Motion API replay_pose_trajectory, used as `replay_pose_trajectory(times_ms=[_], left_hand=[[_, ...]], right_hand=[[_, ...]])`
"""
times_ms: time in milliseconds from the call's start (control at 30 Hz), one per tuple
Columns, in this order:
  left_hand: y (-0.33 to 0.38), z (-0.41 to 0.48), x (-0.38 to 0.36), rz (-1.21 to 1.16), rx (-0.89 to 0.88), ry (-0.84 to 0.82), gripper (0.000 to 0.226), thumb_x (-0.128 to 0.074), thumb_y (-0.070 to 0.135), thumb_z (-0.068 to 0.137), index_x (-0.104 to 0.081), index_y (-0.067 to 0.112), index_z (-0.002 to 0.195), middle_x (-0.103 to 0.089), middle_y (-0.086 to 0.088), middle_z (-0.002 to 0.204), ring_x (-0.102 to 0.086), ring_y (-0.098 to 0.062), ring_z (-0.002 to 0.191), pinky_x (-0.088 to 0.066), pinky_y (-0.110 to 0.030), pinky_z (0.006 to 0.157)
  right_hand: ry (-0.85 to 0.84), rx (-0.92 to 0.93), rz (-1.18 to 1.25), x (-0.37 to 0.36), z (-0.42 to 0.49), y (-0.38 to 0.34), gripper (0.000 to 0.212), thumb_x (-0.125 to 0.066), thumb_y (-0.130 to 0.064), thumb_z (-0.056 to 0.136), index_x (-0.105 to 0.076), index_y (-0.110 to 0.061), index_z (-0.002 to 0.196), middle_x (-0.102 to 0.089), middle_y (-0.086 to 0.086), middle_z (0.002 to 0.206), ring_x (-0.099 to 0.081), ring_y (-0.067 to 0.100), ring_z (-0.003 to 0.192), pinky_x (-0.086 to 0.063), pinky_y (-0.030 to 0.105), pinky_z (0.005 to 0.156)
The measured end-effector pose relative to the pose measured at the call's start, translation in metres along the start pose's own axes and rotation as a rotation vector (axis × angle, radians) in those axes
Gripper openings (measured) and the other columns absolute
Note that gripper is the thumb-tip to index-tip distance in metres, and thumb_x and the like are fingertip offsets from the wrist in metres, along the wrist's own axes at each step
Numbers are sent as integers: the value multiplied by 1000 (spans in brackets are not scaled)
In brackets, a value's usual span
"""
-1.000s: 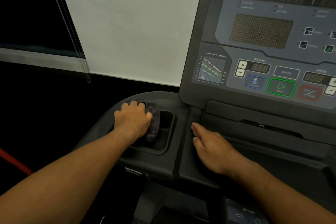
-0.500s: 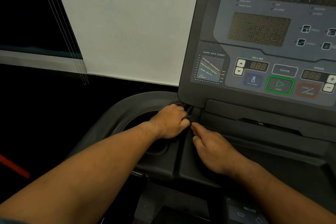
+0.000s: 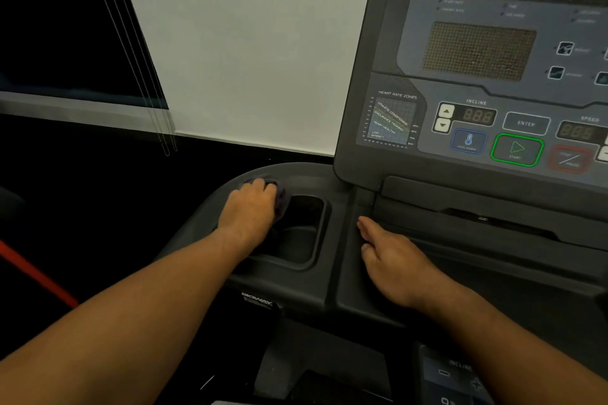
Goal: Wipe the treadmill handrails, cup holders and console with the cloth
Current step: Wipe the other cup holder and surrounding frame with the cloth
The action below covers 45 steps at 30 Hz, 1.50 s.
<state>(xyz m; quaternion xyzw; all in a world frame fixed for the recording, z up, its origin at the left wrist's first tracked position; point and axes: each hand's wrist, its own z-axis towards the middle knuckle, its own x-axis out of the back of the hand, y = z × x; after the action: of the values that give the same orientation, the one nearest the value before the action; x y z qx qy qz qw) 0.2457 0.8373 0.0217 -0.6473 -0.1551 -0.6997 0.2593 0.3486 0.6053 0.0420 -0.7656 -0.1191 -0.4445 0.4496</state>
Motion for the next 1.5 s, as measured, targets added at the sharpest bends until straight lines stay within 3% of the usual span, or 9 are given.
replay_pose_trajectory(times_ms=[333,500,633,733,900,1067,1200,1400,1500], left_hand=[[6,-31,45,236,-158,-240,18,-50,20,96,-65,15,105,-65,-7,113,-63,-27,100,-46,-35,76],[31,-8,20,-442,474,-281,28,-52,21,96,-63,3,115,-63,-18,120,-60,-36,107,-49,-39,84],[69,5,6,-1051,647,-140,29,-48,23,97,-65,3,109,-66,-15,109,-61,-30,92,-51,-35,79],[83,11,10,-1077,555,-116,28,-49,27,97,-66,4,96,-66,-8,97,-61,-23,85,-51,-32,75],[64,-2,6,-949,214,-181,29,-47,30,98,-65,12,113,-66,-5,111,-61,-21,100,-47,-29,84],[29,-21,18,-596,-174,-553,22,-51,20,88,-72,22,94,-71,4,97,-66,-14,93,-49,-26,84],[24,-12,21,-656,-159,-665,22,-53,14,84,-70,22,73,-68,8,76,-63,-9,73,-49,-24,74],[60,14,-14,-943,203,-180,22,-49,22,96,-68,13,91,-69,-3,92,-62,-19,84,-43,-25,69],[54,14,-20,-863,89,-259,21,-49,15,95,-71,14,97,-69,-1,95,-63,-17,88,-43,-22,70]], right_hand=[[-12,-2,4,0,-1,-3,59,-34,-27,100,-12,-23,154,-32,-1,155,-33,13,139,-26,26,113],[-11,-14,25,-2,4,4,60,-33,-30,99,-10,-26,154,-30,-3,156,-30,12,140,-25,29,115],[-12,-18,37,-2,6,6,60,-34,-30,97,-11,-28,154,-30,-5,156,-30,10,140,-25,28,115],[2,-19,41,-3,6,6,60,-35,-30,97,-13,-26,154,-30,-6,156,-29,9,141,-23,26,115],[8,-7,27,0,4,1,58,-35,-27,100,-14,-25,154,-30,-6,156,-29,8,140,-20,19,111],[-7,1,22,3,2,-1,57,-35,-26,100,-15,-24,153,-31,-5,156,-30,7,140,-21,20,112],[-8,6,2,3,1,0,57,-35,-28,101,-14,-26,154,-29,-8,156,-28,5,140,-20,17,110],[-21,-13,0,4,4,2,58,-36,-32,101,-12,-29,153,-29,-9,156,-27,7,141,-21,22,114],[-24,-24,2,5,6,1,57,-35,-33,101,-12,-31,153,-29,-11,155,-27,7,141,-21,22,113]])
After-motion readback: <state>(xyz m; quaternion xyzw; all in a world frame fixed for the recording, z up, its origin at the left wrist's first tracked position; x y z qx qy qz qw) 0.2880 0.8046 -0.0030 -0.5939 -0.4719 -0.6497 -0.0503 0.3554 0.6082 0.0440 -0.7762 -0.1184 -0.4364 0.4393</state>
